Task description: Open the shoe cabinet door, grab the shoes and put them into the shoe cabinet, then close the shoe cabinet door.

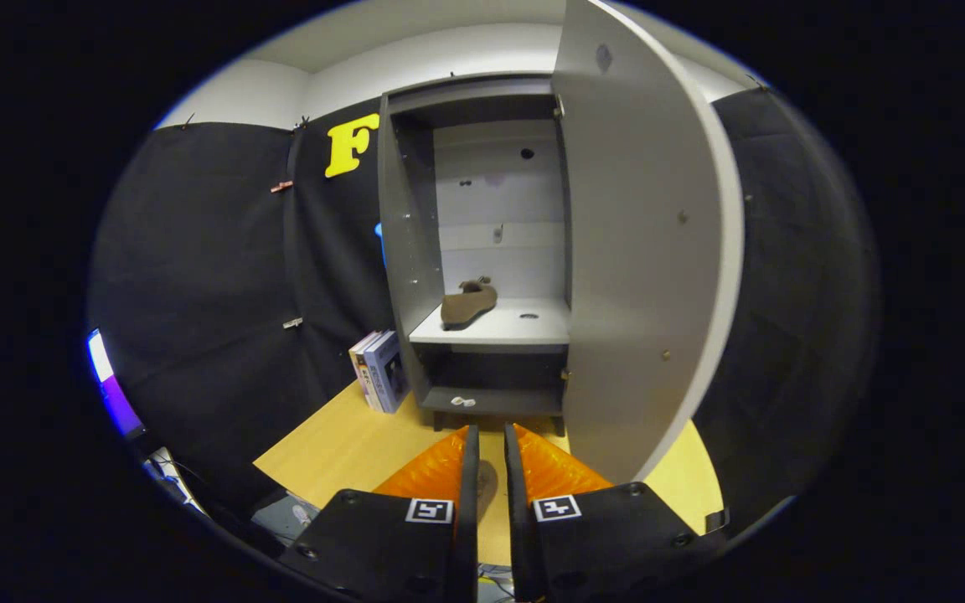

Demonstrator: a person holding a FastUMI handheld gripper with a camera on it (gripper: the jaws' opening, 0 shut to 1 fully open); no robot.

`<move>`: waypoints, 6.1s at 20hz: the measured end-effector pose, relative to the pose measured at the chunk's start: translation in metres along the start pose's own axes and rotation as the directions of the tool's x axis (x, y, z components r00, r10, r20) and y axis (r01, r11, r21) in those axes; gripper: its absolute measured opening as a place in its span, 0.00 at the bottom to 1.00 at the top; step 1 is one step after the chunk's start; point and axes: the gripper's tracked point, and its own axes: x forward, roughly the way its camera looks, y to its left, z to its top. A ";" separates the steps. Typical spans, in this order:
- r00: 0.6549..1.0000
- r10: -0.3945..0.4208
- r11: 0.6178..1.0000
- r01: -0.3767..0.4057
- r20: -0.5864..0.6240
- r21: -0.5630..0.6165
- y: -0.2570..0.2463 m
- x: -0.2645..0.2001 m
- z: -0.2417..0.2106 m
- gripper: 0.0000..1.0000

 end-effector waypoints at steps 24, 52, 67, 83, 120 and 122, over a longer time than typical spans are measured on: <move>0.821 -0.197 0.968 0.249 -0.536 0.025 0.036 0.208 -0.288 0.21; 0.910 -0.249 0.961 0.274 -0.330 0.031 -0.001 0.317 -0.333 0.21; 0.935 -0.247 0.966 0.260 -0.254 0.017 -0.005 0.324 -0.326 0.08; 0.947 -0.246 0.969 0.245 -0.204 -0.030 0.012 0.279 -0.249 0.05; 0.979 -0.191 0.981 0.193 -0.076 0.014 -0.038 0.387 0.168 0.05; 0.973 -0.203 0.978 0.207 -0.113 0.026 -0.050 0.409 0.171 0.05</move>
